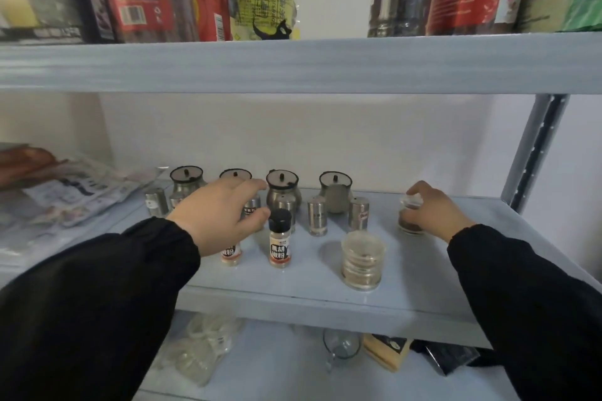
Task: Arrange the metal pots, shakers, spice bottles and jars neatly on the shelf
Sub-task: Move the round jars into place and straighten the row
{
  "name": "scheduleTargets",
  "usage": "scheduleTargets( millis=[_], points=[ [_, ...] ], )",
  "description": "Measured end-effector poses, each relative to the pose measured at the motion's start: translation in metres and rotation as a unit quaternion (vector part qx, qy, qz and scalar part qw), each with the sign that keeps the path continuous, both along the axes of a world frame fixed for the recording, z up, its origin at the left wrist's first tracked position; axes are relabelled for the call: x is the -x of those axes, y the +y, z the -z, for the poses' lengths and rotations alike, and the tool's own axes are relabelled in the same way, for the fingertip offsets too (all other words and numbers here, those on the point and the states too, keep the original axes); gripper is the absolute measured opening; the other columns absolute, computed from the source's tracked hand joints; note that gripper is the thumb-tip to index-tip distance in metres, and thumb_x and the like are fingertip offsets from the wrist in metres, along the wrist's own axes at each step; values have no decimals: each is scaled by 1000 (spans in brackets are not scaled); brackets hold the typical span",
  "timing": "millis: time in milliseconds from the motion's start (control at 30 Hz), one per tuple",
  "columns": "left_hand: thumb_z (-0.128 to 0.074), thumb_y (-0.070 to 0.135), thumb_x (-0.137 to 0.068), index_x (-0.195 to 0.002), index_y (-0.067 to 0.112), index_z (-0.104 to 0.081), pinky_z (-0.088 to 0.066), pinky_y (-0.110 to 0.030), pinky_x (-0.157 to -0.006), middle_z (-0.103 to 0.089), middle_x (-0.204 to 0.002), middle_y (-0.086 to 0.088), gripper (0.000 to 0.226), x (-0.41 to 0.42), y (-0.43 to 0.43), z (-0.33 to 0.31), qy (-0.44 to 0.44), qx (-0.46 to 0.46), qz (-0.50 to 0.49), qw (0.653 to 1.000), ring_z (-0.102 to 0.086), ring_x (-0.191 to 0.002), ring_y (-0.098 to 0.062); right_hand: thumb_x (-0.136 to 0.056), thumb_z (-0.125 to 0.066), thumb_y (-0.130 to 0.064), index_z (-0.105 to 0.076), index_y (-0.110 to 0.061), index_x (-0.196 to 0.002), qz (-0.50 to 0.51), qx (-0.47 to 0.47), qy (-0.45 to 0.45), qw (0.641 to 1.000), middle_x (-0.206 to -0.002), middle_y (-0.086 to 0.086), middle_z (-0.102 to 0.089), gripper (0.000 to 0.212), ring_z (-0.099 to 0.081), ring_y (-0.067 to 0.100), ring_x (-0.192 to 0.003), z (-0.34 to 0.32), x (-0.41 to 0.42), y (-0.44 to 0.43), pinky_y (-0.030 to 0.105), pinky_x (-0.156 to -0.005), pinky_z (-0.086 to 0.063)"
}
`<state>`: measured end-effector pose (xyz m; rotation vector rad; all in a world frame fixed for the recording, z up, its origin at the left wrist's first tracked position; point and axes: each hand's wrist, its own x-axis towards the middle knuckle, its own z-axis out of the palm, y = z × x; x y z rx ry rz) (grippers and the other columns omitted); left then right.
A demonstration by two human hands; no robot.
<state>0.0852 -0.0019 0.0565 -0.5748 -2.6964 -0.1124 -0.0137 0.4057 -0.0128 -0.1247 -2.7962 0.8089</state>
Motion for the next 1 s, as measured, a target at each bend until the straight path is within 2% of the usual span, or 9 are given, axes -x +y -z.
scheduleTargets(
  millis=[100,167,267,333,400,567,700,833,1000],
  points=[
    [-24,67,-86,-140,33,-39,-48,-39,-94,-59,-126,1,66,4,7,1,-16,5,0,1000,-55,-112,-19,-81,-73,-29,-53,-24,-117,-18,44,35,998,-112,11,-54,42,-58,24,-86,8,-26,6,30,-65,-43],
    [-23,68,-85,-140,32,-40,-48,-40,-92,-60,-122,1,68,8,15,1,-14,2,2,1000,-56,-110,-20,-79,-75,-32,-52,-33,-113,-28,67,41,997,-111,9,-55,41,-60,21,-87,14,-48,8,31,-70,-46],
    [-37,56,-94,-142,27,-43,-46,-35,-93,-60,-128,-2,56,9,35,1,-16,-11,17,1000,-55,-115,-22,-77,-77,-37,-50,-40,-114,-40,79,38,995,-110,5,-54,46,-62,18,-87,18,-81,6,29,-75,-50],
    [-43,49,-97,-140,24,-46,-44,-35,-95,-58,-131,-2,50,9,45,3,-14,-13,35,999,-55,-118,-24,-75,-79,-37,-48,-41,-119,-43,74,32,996,-110,3,-53,53,-61,15,-86,18,-103,-1,24,-72,-48],
    [-42,52,-94,-136,27,-47,-46,-38,-95,-59,-127,0,49,10,50,7,-17,-14,45,999,-56,-114,-23,-74,-80,-36,-48,-41,-122,-44,72,34,996,-109,-1,-54,59,-61,10,-84,17,-122,-9,19,-66,-44],
    [-42,52,-93,-134,29,-46,-49,-39,-88,-62,-118,2,46,7,58,18,-17,-19,65,998,-57,-104,-20,-74,-83,-33,-50,-40,-121,-69,76,51,993,-104,-12,-60,58,-61,1,-85,20,-153,-30,12,-66,-43],
    [-41,52,-94,-136,29,-44,-49,-38,-88,-61,-117,1,48,5,59,20,-19,-27,66,997,-57,-105,-21,-72,-82,-37,-50,-43,-120,-75,72,57,993,-108,-7,-63,58,-64,4,-88,23,-155,-36,17,-73,-49],
    [-35,61,-89,-129,34,-47,-50,-39,-86,-62,-111,6,50,3,53,20,-21,-42,65,997,-58,-101,-19,-75,-81,-32,-51,-39,-121,-78,76,61,992,-107,-7,-63,55,-63,2,-86,21,-157,-38,14,-70,-47],
    [-43,50,-94,-128,26,-52,-48,-36,-87,-62,-113,2,43,-5,44,23,-15,-56,51,997,-56,-103,-21,-74,-81,-32,-50,-41,-119,-85,76,71,991,-108,-4,-63,56,-65,5,-86,25,-154,-37,19,-74,-50]
  ],
)
